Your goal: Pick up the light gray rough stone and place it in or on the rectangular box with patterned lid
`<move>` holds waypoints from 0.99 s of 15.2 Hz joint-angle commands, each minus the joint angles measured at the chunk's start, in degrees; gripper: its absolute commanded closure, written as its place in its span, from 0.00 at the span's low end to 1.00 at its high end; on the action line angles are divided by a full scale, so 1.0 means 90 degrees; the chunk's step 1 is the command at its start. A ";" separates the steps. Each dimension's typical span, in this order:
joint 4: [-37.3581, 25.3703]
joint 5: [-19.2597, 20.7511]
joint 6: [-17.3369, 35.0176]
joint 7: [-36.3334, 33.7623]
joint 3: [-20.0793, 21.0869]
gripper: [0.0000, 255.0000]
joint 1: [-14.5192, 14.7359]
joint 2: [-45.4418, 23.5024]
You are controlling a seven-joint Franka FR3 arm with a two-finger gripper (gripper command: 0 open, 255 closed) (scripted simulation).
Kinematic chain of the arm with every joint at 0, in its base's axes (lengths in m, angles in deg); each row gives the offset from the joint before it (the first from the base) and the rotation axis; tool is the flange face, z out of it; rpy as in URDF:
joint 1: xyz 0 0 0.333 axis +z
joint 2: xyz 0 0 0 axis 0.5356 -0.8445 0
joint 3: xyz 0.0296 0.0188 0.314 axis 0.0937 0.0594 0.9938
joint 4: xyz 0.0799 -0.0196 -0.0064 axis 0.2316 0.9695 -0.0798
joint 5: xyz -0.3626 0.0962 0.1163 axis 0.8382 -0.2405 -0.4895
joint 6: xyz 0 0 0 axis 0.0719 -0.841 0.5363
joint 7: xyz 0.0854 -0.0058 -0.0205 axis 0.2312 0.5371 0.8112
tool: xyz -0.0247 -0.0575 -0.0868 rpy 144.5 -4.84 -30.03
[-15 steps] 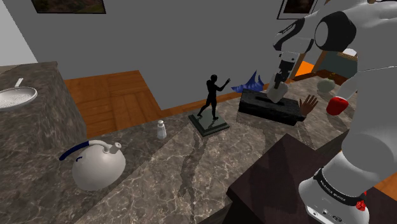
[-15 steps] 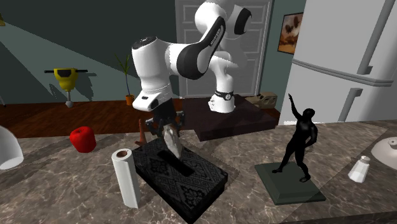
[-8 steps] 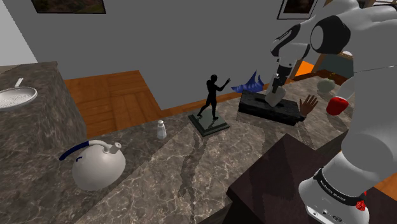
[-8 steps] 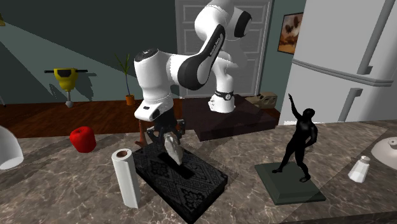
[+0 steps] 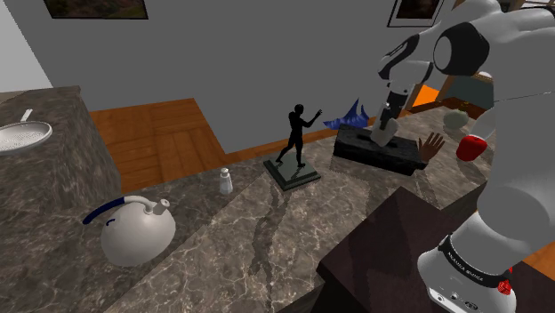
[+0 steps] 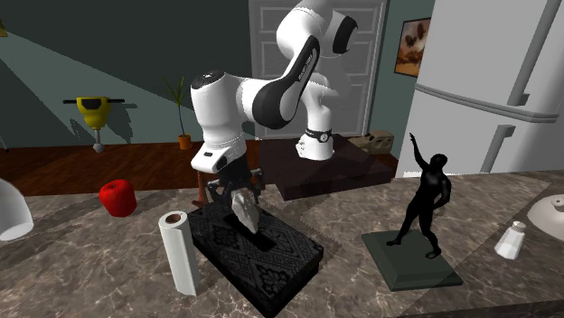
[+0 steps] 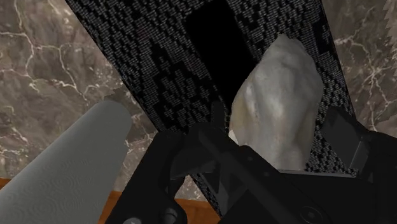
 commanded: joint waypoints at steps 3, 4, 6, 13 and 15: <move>0.0018 -0.0002 0.0006 0.0001 0.0006 0.00 -0.0004 -0.0028; 0.0020 -0.0002 0.0007 0.0001 0.0006 0.00 -0.0003 -0.0028; -0.0091 0.0058 -0.0176 -0.0034 -0.0036 0.00 -0.0004 0.0056; -0.0445 0.0194 -0.0675 -0.0126 -0.0122 0.00 -0.0022 0.0228; -0.0445 0.0194 -0.0675 -0.0126 -0.0122 0.00 -0.0022 0.0228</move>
